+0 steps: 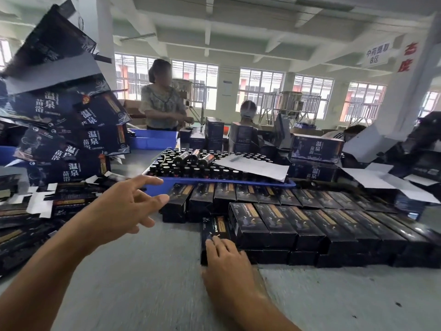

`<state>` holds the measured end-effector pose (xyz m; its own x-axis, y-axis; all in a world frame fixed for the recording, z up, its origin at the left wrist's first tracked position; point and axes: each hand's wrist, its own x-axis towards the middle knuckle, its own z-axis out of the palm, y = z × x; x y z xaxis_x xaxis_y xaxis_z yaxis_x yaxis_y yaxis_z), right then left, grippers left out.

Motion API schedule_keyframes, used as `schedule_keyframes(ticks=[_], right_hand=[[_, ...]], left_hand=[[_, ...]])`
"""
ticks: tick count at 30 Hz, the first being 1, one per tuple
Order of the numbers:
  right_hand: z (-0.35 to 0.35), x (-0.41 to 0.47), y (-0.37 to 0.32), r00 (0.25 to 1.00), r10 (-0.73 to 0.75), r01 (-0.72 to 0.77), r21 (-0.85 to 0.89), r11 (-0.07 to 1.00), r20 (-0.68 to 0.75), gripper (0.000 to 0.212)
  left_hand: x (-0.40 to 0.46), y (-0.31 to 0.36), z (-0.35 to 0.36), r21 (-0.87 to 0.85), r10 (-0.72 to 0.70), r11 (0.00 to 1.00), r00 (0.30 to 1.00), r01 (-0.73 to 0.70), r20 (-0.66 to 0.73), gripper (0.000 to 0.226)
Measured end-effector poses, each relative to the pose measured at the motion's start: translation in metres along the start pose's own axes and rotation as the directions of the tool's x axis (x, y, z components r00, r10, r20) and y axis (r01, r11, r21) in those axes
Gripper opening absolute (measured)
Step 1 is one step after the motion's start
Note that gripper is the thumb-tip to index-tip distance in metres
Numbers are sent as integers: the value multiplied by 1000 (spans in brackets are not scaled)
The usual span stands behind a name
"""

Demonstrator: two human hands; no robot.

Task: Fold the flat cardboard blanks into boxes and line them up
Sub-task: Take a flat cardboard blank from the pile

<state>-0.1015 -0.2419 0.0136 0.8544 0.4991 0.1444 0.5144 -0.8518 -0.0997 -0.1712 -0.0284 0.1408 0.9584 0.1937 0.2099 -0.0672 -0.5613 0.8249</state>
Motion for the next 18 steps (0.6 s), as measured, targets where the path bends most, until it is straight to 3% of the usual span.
schedule_keyframes(ticks=[12, 16, 18], right_hand=[[-5, -9, -5, 999, -26, 25, 26, 999, 20, 68], [-12, -22, -18, 948, -156, 170, 27, 985, -279, 36], [-9, -28, -27, 945, -215, 248, 107, 963, -248, 29]], left_hand=[[-1, 2, 0, 9, -3, 1000, 999, 2, 47, 45], [-5, 7, 5, 106, 8, 994, 999, -14, 52, 41], [-5, 5, 6, 168, 16, 985, 997, -27, 70, 43]])
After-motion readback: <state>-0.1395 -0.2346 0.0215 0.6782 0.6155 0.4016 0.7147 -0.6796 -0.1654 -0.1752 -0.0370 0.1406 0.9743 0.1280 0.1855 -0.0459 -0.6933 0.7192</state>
